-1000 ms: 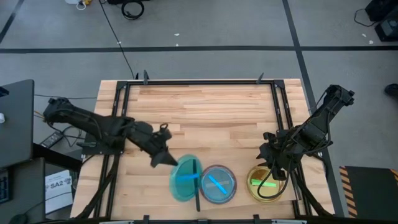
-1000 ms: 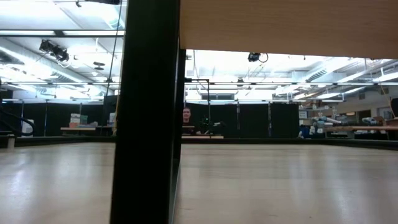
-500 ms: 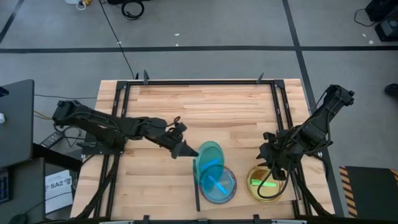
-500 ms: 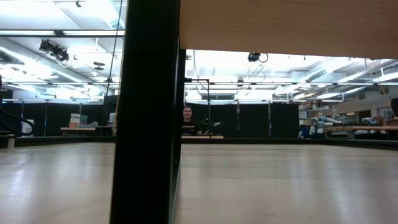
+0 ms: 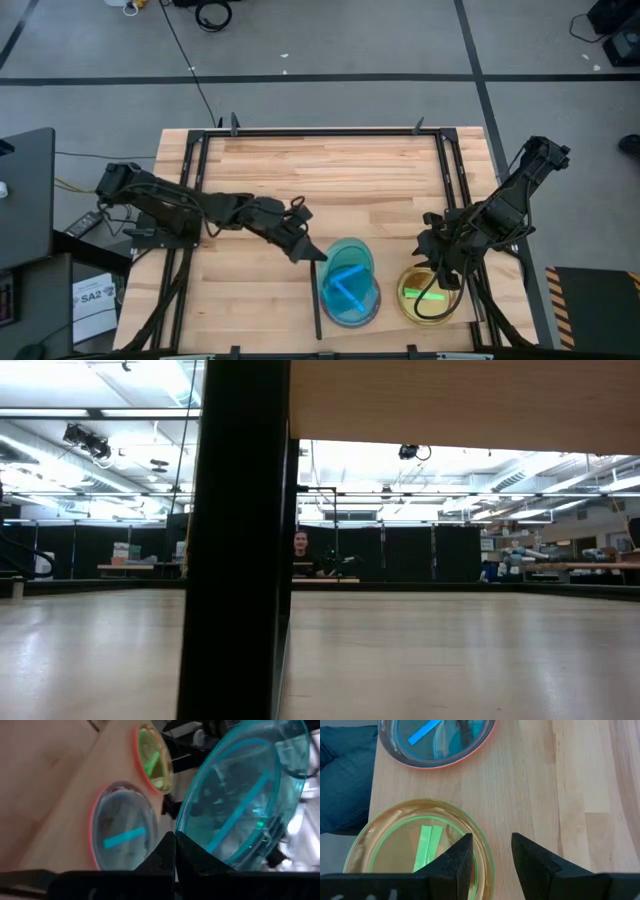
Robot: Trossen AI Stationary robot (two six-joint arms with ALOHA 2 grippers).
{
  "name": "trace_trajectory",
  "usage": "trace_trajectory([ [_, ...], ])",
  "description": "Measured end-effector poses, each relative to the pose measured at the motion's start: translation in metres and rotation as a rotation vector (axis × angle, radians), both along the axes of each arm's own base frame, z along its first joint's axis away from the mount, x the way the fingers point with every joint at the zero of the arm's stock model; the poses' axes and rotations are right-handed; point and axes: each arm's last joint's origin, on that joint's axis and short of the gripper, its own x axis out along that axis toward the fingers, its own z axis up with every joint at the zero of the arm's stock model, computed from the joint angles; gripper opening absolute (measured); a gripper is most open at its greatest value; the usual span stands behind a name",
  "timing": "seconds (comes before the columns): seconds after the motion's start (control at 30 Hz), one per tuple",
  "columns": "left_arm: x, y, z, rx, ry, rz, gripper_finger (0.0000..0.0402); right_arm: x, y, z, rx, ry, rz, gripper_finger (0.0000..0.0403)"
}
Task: Place and stack plates onto a shelf
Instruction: Stack the blue plate on the blue plates on the shelf
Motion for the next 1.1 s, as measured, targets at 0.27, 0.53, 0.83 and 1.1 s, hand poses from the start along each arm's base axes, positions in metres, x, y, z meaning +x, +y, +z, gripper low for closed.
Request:
trace_trajectory([
  [0.27,0.013,-0.005,0.046,0.187,0.114,0.01,0.0002,0.0,0.0,0.0,-0.007,-0.003,0.012,0.0141],
  [0.53,0.041,-0.022,0.051,0.27,0.228,-0.05,0.0002,0.0,0.0,0.0,-0.004,-0.005,0.011,0.0141],
  [0.83,0.06,-0.033,0.04,0.32,0.274,-0.104,0.0002,0.0,0.0,0.0,-0.004,-0.006,0.011,0.0141],
  [1.1,0.063,-0.032,0.028,0.343,0.336,-0.101,0.0002,0.0,0.0,0.0,-0.004,-0.006,0.011,0.0141],
])
